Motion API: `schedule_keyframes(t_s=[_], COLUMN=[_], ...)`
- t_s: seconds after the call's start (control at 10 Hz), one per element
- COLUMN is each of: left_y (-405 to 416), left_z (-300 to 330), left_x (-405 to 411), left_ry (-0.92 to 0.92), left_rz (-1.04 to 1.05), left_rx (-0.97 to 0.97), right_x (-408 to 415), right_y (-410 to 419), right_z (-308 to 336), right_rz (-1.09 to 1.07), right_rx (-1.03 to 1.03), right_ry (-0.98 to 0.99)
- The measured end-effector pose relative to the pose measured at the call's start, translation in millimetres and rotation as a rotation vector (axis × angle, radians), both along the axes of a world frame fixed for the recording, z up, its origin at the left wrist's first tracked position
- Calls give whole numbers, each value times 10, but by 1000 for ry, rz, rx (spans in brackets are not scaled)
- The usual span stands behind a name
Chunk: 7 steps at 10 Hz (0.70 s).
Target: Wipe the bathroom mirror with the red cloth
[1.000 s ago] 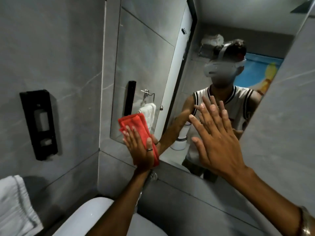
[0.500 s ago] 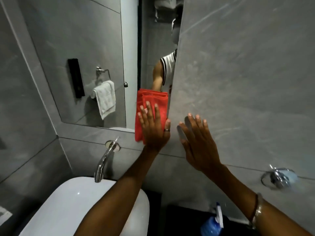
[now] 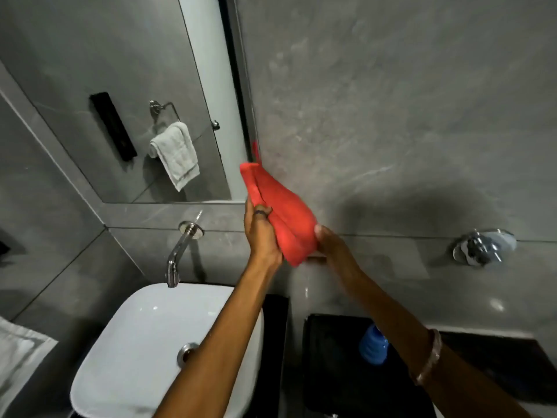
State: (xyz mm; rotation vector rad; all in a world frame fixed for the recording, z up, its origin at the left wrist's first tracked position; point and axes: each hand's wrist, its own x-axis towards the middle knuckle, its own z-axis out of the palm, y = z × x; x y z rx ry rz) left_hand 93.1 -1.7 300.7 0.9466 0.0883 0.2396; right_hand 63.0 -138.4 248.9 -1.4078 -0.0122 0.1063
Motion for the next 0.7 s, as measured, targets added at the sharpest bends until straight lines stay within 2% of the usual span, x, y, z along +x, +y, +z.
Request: schedule_keyframes(t_s=[0.1, 0.2, 0.3, 0.4, 0.6, 0.7], left_y=[-91, -184, -250, -220, -335, -495], left_z=[-361, -773, -1355, -1991, -2937, -3160], left_x=[-251, -427, -512, -648, -789, -601], left_ry=[278, 357, 453, 578, 787, 781], left_rz=[-289, -319, -354, -446, -612, -664], left_rx=[-210, -33, 234, 410, 519, 615], right_x=[7, -159, -395, -657, -932, -815], right_y=[-6, -66, -201, -319, -468, -499], right_z=[-73, -344, -826, -1318, -2303, -2670], right_rz=[140, 71, 0, -70, -117, -164], right_rx=[423, 259, 28, -30, -163, -299], right_ry=[204, 286, 364, 488, 667, 657])
